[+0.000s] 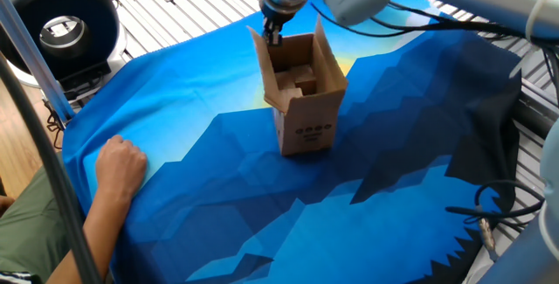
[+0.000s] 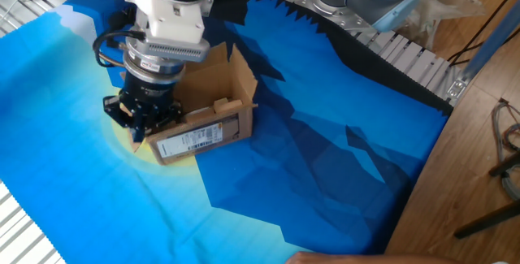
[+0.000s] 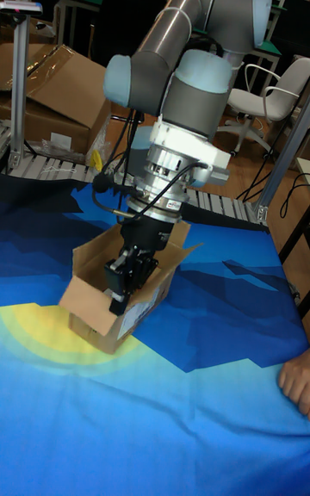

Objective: Open a box

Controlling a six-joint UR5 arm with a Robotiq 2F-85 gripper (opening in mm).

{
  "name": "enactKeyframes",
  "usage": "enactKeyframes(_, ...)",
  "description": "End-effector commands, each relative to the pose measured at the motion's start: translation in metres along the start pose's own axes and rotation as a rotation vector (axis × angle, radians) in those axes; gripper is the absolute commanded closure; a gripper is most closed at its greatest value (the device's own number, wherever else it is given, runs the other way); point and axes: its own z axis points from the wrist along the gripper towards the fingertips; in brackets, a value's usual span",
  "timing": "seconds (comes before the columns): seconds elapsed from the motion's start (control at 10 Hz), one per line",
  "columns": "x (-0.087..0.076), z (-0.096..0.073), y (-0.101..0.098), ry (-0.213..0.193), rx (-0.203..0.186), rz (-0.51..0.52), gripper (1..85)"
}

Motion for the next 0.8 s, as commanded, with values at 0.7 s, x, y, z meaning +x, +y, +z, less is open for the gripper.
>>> enactKeyframes(0.7,0.035,-0.074,0.058,0.247,-0.249,0.523,84.3)
